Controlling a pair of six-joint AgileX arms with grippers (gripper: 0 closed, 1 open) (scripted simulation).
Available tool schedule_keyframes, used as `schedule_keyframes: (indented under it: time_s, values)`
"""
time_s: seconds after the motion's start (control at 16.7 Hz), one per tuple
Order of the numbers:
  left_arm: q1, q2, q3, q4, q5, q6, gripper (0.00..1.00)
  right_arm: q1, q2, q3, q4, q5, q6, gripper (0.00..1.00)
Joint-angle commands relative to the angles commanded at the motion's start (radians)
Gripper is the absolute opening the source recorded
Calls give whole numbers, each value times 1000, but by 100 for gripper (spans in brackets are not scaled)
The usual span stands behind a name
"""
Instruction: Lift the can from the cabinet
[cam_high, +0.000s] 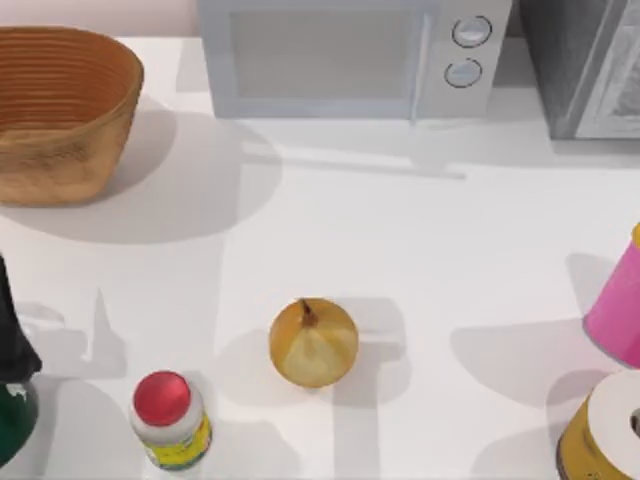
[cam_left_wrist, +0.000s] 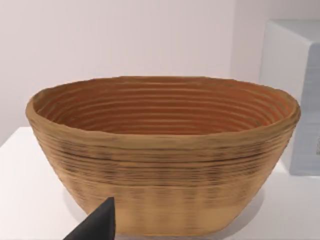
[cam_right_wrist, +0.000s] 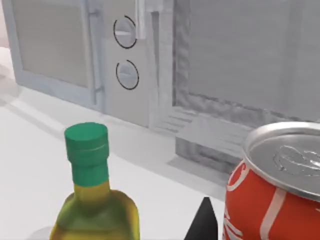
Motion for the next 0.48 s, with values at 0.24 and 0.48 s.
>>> schedule_keyframes:
  time_s: [0.24, 0.48]
  values:
    - [0, 0, 0, 0, 0, 0, 100, -70, 219, 65, 137, -156, -13, 0]
    - [0, 0, 0, 0, 0, 0, 100, -87, 273, 82, 173, -196, -16, 0]
